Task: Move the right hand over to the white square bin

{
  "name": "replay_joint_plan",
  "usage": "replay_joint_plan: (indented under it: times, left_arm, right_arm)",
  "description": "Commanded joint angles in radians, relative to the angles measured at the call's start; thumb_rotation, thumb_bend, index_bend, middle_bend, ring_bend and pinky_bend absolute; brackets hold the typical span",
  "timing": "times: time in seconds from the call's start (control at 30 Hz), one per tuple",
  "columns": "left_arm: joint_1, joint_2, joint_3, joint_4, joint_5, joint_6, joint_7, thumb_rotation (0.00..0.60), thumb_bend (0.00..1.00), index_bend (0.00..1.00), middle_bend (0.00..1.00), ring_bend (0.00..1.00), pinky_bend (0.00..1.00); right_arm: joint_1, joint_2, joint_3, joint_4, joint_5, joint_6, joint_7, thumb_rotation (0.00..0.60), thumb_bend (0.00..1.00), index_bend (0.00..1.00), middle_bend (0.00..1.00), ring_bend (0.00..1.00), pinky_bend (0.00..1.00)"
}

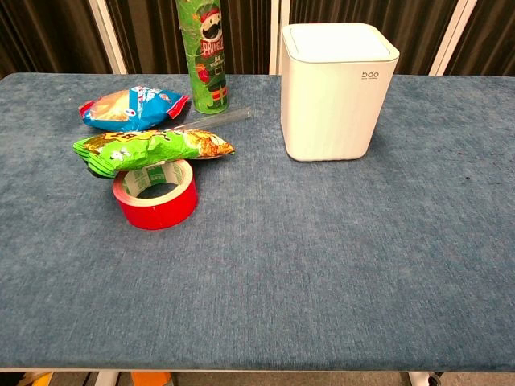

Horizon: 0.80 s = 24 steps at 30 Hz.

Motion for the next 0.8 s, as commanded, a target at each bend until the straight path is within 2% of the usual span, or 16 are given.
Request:
replay_joint_plan:
  times: [0.03, 0.3, 0.43, 0.6, 0.8]
  left_arm:
    - [0.001, -0.001, 0.0, -0.002, -0.005, -0.003, 0.004, 0.6, 0.0, 0.15, 0.13, 0.01, 0.0]
    - [0.0, 0.001, 0.0, -0.01, -0.006, -0.008, 0.012, 0.6, 0.0, 0.15, 0.13, 0.01, 0.0]
    - [-0.005, 0.004, -0.001, -0.014, -0.004, -0.013, 0.014, 0.6, 0.0, 0.15, 0.13, 0.01, 0.0]
    - [-0.009, 0.006, -0.002, -0.021, 0.0, -0.015, 0.019, 0.6, 0.0, 0.15, 0.13, 0.01, 0.0]
    - [-0.008, 0.007, 0.0, -0.024, -0.006, -0.02, 0.022, 0.6, 0.0, 0.15, 0.13, 0.01, 0.0]
  right_arm:
    - [0.007, 0.002, 0.002, -0.002, -0.002, -0.01, -0.002, 0.6, 0.31, 0.01, 0.0, 0.0, 0.0]
    - [0.025, 0.008, -0.001, -0.008, -0.009, -0.039, 0.008, 0.6, 0.32, 0.01, 0.0, 0.0, 0.0]
    - [0.084, 0.028, 0.018, -0.031, -0.027, -0.101, 0.017, 0.6, 0.31, 0.01, 0.01, 0.0, 0.0]
    - [0.243, 0.051, 0.102, -0.077, -0.003, -0.27, 0.017, 0.6, 0.31, 0.02, 0.04, 0.0, 0.0]
    - [0.451, 0.03, 0.207, -0.103, 0.12, -0.518, -0.09, 0.6, 0.31, 0.12, 0.1, 0.0, 0.0]
